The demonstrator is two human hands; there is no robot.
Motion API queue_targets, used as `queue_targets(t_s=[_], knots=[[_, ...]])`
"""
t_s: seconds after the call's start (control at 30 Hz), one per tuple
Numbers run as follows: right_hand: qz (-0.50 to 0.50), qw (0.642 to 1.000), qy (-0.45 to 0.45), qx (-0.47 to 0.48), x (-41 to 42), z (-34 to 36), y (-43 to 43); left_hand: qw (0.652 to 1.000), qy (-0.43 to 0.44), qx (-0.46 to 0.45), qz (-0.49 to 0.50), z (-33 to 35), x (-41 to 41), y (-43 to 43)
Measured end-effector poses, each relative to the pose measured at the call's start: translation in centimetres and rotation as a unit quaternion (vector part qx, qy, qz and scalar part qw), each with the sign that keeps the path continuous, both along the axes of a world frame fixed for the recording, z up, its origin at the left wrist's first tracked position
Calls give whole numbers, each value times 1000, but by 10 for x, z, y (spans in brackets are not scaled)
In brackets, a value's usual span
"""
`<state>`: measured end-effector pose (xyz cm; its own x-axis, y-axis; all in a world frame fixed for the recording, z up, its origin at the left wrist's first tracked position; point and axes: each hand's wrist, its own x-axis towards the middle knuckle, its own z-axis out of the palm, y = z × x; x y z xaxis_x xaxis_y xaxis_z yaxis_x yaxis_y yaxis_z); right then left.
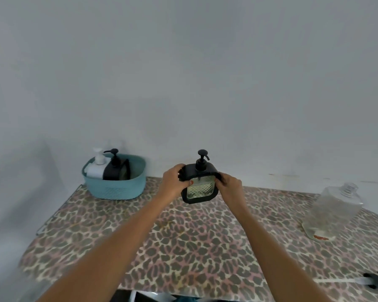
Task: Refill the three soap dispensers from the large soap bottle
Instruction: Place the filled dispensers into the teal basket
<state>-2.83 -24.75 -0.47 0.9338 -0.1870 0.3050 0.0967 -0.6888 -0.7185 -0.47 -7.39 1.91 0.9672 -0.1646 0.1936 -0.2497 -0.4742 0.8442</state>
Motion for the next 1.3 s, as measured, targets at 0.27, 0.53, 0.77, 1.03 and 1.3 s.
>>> queue_targets(t_s=[0.27, 0.53, 0.77, 1.03, 1.3], knots=[[78, 996, -38, -3, 44, 21, 89, 995, -39, 10, 90, 20, 11, 91], [132, 989, -46, 38, 96, 28, 154, 982, -82, 1, 171, 22, 30, 143], [155, 983, -61, 72, 143, 31, 189, 971, -84, -13, 225, 20, 57, 161], [158, 983, -55, 70, 175, 8, 196, 970, -72, 11, 232, 4, 74, 153], [166, 983, -36, 64, 191, -10, 202, 969, -32, 53, 238, -14, 79, 146]])
